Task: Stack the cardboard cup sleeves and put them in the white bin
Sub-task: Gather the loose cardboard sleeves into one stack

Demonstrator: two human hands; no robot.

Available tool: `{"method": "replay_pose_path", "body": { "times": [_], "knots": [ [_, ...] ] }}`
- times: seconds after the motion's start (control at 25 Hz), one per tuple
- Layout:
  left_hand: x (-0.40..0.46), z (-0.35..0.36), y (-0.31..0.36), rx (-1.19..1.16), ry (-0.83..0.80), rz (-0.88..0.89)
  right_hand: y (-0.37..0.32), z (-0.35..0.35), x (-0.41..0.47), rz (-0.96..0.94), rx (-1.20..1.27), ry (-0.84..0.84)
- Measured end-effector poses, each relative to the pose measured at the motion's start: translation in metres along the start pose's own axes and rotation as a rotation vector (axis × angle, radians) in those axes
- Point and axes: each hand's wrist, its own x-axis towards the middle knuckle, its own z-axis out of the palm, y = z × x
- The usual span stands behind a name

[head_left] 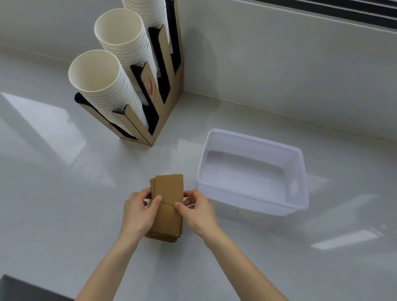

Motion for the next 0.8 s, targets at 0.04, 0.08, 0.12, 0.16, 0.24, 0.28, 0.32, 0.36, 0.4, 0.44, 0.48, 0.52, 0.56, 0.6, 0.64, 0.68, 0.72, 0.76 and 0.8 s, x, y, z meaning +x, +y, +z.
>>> {"method": "replay_pose_path", "body": {
  "times": [0.04, 0.08, 0.12, 0.16, 0.24, 0.28, 0.32, 0.36, 0.4, 0.44, 0.48, 0.52, 0.56, 0.6, 0.64, 0.68, 0.72, 0.76, 0.8],
  "knots": [
    [0.002, 0.0, -0.001, 0.004, -0.004, -0.012, 0.001, 0.001, 0.001, 0.004, -0.008, 0.005],
    [0.003, 0.0, -0.002, 0.012, -0.008, -0.031, 0.002, 0.001, 0.003, 0.011, -0.012, 0.011],
    [0.004, -0.001, -0.003, 0.022, -0.017, -0.05, 0.004, 0.002, 0.004, 0.022, -0.011, 0.018],
    [0.005, -0.002, -0.004, 0.027, -0.036, -0.072, 0.006, 0.003, 0.005, 0.041, -0.009, 0.017],
    [0.005, -0.005, -0.005, -0.001, -0.091, -0.12, 0.011, 0.003, 0.005, 0.096, 0.017, -0.005],
    [0.004, -0.006, -0.005, -0.039, -0.123, -0.145, 0.013, 0.003, 0.005, 0.125, 0.039, -0.022],
    [0.004, -0.007, -0.004, -0.084, -0.154, -0.171, 0.015, 0.003, 0.006, 0.152, 0.06, -0.035],
    [0.004, -0.008, -0.003, -0.12, -0.182, -0.193, 0.017, 0.004, 0.007, 0.175, 0.082, -0.046],
    [0.005, -0.01, -0.003, -0.137, -0.205, -0.208, 0.019, 0.004, 0.008, 0.197, 0.107, -0.06],
    [0.006, -0.011, -0.003, -0.142, -0.224, -0.216, 0.019, 0.005, 0.009, 0.217, 0.138, -0.078],
    [0.007, -0.012, -0.003, -0.148, -0.241, -0.222, 0.02, 0.006, 0.009, 0.235, 0.172, -0.101],
    [0.008, -0.013, -0.003, -0.16, -0.257, -0.231, 0.02, 0.007, 0.008, 0.25, 0.203, -0.12],
    [0.008, -0.014, -0.003, -0.175, -0.274, -0.244, 0.021, 0.009, 0.007, 0.259, 0.224, -0.128],
    [0.007, -0.014, -0.004, -0.19, -0.291, -0.256, 0.022, 0.009, 0.006, 0.262, 0.235, -0.124],
    [0.005, -0.014, -0.003, -0.208, -0.306, -0.267, 0.023, 0.01, 0.006, 0.262, 0.236, -0.114],
    [0.002, -0.013, -0.002, -0.231, -0.317, -0.279, 0.025, 0.01, 0.006, 0.263, 0.235, -0.107],
    [-0.001, -0.012, 0.0, -0.256, -0.322, -0.29, 0.025, 0.009, 0.005, 0.265, 0.229, -0.104],
    [-0.004, -0.01, 0.001, -0.279, -0.322, -0.3, 0.026, 0.009, 0.005, 0.267, 0.223, -0.103],
    [-0.006, -0.009, 0.002, -0.3, -0.323, -0.309, 0.027, 0.009, 0.005, 0.268, 0.216, -0.098]
  ]
}}
